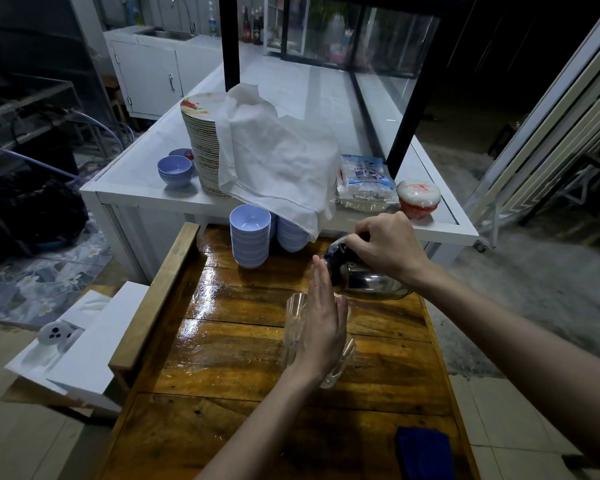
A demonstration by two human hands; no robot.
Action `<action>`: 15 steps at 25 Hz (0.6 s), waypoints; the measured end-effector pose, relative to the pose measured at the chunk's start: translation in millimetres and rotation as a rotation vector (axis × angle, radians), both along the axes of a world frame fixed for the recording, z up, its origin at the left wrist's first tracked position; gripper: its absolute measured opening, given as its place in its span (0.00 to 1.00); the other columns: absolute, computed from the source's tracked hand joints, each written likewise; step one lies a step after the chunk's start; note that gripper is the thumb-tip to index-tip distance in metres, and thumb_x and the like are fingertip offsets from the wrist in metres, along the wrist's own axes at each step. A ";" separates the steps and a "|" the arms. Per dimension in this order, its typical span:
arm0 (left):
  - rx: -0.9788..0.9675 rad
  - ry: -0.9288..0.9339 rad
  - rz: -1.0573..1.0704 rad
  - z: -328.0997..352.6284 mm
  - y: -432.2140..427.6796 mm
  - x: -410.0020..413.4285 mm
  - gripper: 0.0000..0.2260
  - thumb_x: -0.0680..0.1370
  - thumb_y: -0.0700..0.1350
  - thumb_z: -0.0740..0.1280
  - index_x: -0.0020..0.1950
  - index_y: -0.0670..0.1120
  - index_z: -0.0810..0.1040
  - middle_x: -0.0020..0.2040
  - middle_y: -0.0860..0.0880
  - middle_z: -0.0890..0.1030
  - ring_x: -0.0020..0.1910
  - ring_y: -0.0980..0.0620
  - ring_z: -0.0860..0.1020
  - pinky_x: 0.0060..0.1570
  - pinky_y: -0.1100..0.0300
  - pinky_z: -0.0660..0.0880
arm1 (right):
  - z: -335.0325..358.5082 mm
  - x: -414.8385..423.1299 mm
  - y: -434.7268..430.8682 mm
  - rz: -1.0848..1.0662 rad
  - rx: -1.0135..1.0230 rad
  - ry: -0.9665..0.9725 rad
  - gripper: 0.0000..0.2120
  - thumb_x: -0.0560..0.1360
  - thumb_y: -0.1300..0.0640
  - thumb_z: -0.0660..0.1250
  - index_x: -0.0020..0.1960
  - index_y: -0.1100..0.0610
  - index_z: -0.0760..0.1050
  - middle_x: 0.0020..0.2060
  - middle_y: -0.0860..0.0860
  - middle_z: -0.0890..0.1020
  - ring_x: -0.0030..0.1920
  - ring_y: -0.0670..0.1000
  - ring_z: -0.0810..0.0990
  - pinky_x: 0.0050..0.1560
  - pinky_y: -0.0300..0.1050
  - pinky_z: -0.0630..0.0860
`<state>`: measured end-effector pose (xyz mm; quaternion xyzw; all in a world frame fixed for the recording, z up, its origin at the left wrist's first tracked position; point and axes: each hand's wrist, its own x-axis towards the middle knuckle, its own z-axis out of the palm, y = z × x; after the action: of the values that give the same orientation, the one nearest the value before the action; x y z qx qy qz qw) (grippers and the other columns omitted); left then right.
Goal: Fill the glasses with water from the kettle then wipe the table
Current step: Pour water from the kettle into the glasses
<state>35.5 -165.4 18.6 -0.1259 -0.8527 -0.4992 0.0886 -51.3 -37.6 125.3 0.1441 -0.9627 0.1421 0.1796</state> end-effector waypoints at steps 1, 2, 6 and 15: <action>0.000 0.000 0.000 0.0 -0.2 0.5 0.28 0.84 0.51 0.51 0.79 0.49 0.39 0.79 0.55 0.37 0.77 0.61 0.39 0.66 0.77 0.34 | -0.1 0.2 -0.5 0.002 0.000 -0.001 0.22 0.71 0.46 0.60 0.31 0.61 0.80 0.24 0.54 0.79 0.27 0.54 0.76 0.40 0.49 0.73; -0.004 -0.003 0.005 -0.2 -0.4 0.9 0.28 0.84 0.51 0.50 0.79 0.49 0.39 0.79 0.55 0.37 0.77 0.61 0.39 0.64 0.79 0.32 | -0.3 0.2 -1.1 0.005 -0.001 0.000 0.22 0.71 0.46 0.60 0.30 0.61 0.80 0.24 0.54 0.79 0.27 0.54 0.76 0.40 0.49 0.73; 0.001 0.013 0.018 -1.2 -2.6 0.8 0.28 0.84 0.51 0.50 0.79 0.48 0.39 0.79 0.54 0.37 0.77 0.60 0.39 0.66 0.78 0.34 | 0.6 -0.3 -5.4 0.017 0.008 0.017 0.22 0.71 0.46 0.60 0.30 0.61 0.80 0.24 0.54 0.79 0.27 0.53 0.76 0.41 0.45 0.69; 0.011 0.006 0.017 -7.4 -8.4 -0.9 0.28 0.84 0.52 0.50 0.79 0.49 0.39 0.79 0.56 0.36 0.77 0.60 0.39 0.67 0.78 0.35 | 1.1 4.0 -13.2 0.014 0.024 0.037 0.19 0.73 0.49 0.63 0.29 0.58 0.79 0.22 0.49 0.75 0.26 0.49 0.72 0.44 0.45 0.62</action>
<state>34.6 -173.7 11.2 -0.1195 -0.8509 -0.5025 0.0961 -47.3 -50.8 126.4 0.1556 -0.9598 0.1292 0.1945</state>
